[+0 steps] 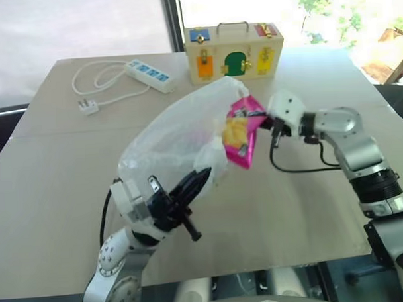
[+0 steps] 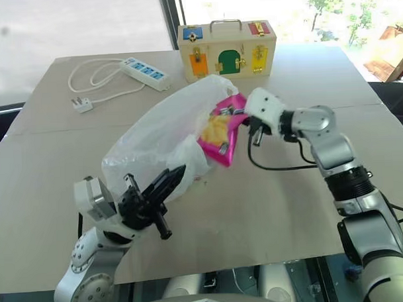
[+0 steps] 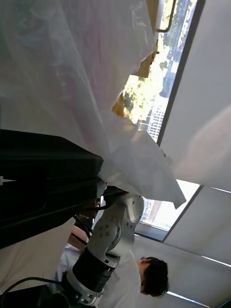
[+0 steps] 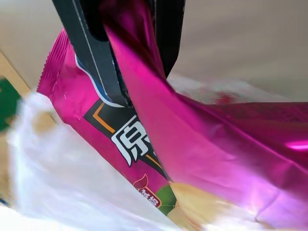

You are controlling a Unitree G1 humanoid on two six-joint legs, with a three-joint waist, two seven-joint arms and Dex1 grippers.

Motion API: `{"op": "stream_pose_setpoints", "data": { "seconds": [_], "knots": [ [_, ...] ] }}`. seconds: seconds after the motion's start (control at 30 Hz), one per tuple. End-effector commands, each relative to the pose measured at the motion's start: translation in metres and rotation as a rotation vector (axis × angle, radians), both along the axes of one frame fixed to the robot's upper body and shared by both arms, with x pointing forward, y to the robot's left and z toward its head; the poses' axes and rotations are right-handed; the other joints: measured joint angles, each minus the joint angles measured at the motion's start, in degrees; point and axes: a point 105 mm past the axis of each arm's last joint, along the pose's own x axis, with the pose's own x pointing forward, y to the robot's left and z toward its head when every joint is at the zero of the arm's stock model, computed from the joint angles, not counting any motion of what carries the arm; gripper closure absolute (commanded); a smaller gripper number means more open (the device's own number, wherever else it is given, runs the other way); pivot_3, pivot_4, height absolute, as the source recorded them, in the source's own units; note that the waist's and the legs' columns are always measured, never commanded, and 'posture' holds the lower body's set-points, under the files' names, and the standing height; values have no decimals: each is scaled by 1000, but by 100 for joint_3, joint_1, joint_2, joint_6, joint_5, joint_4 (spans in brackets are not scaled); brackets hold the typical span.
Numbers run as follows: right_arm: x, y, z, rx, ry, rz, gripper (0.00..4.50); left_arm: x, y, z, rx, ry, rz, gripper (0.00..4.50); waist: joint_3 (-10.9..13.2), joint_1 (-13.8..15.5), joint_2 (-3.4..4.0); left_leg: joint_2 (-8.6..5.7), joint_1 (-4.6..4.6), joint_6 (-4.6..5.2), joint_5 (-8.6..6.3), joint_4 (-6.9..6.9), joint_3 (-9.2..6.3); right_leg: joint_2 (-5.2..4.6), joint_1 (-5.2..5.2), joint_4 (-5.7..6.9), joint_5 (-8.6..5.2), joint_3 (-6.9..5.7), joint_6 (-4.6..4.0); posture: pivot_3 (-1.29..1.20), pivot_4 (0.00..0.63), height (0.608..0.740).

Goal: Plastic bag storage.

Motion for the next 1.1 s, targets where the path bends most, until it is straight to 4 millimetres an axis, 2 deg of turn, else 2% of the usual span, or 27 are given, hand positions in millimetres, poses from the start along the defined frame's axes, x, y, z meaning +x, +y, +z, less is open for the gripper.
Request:
{"op": "stream_pose_setpoints", "data": {
  "seconds": [0.03, 0.13, 0.3, 0.33, 0.43, 0.53, 0.57, 0.6, 0.73, 0.8, 0.87, 0.97, 1.03, 1.1],
  "knots": [
    [-12, 34, 1, 13, -40, 21, 4467, -4, -10, 19, -2, -53, -36, 4500, 0, -38, 0, 0, 1, -1, 0, 4, 1, 1, -1, 7, 0, 1, 0, 0, 150, 740],
    [3, 53, 2, 51, -73, -115, 4467, 0, -12, 23, 8, -68, -43, 4500, 0, -69, -1, 0, 4, -29, 17, 4, 0, 2, -3, 19, 12, 1, 21, 0, 150, 740],
    [33, 61, 22, 210, -77, -273, 4467, -1, -14, 22, -1, -50, -66, 4500, 0, -120, -1, -3, 3, -41, 24, 4, -3, 3, -8, 31, 12, 0, 21, 0, 150, 740],
    [32, 67, 26, 244, -58, -249, 4467, -2, -14, 20, 1, -46, -70, 4500, 0, -121, -1, -4, 3, -41, 24, 4, -5, 3, -8, 31, 12, -1, 21, 0, 150, 740],
    [13, 87, 25, 284, 42, -90, 4467, -3, -15, 18, 0, -40, -73, 4500, 0, -128, -1, -3, 1, -41, 24, 3, -6, 3, -9, 31, 12, -1, 21, 0, 150, 740],
    [4, 90, 20, 289, 85, -44, 3750, 0, -11, 15, -6, -43, -45, 4500, 0, -146, 0, -3, 1, -41, 24, -4, -6, 5, -11, 30, 12, -1, 21, 0, 150, 740],
    [4, 90, 19, 290, 91, -41, 3270, 1, -10, 15, -8, -43, -37, 4500, 0, -146, -1, -2, 1, -41, 24, -6, -6, 5, -12, 30, 12, -1, 21, 0, 150, 740],
    [4, 86, 16, 280, 110, -41, 2930, 2, -7, 13, -9, -43, -23, 4500, 0, -144, -1, -1, 2, -40, 23, -6, -6, 6, -12, 31, 12, -2, 21, 0, 150, 740],
    [3, 61, 3, 219, 207, -33, 796, 5, -3, 11, -7, -44, 7, 4500, 0, -129, -1, -2, 2, -26, 16, -2, -10, 4, -10, 31, 11, -5, 20, 0, 150, 740],
    [-1, 45, -3, 185, 272, -1, 104, 5, -2, 11, -8, -45, 9, 4500, -1, -125, -2, -4, 2, -24, 14, -1, -10, 2, -7, 29, 10, -4, 17, 0, 150, 740],
    [-4, 23, -2, 166, 306, 20, 104, 4, -1, 11, -7, -45, 12, 4500, 0, -125, -1, -4, 1, -23, 14, -1, -10, 1, -7, 27, 10, -4, 18, 0, 150, 740],
    [-12, -12, 11, 163, 364, 63, 104, 2, 0, 10, -1, -42, 16, 4500, 3, -128, 1, -4, 0, -20, 12, -3, -8, 0, -9, 24, 12, -4, 21, 0, 150, 740],
    [-21, -27, 21, 176, 393, 111, 104, 2, 0, 10, 2, -42, 20, 4500, 5, -127, 1, -3, -1, -16, 9, -5, -8, 0, -10, 21, 12, -5, 21, 0, 150, 740],
    [-22, -35, 41, 249, 373, 123, 104, 2, -1, 11, 1, -43, 23, 4500, 5, -158, 1, 4, 3, -14, 8, -6, -7, 3, -9, 20, 12, -3, 20, 0, 150, 740]
  ]
}}
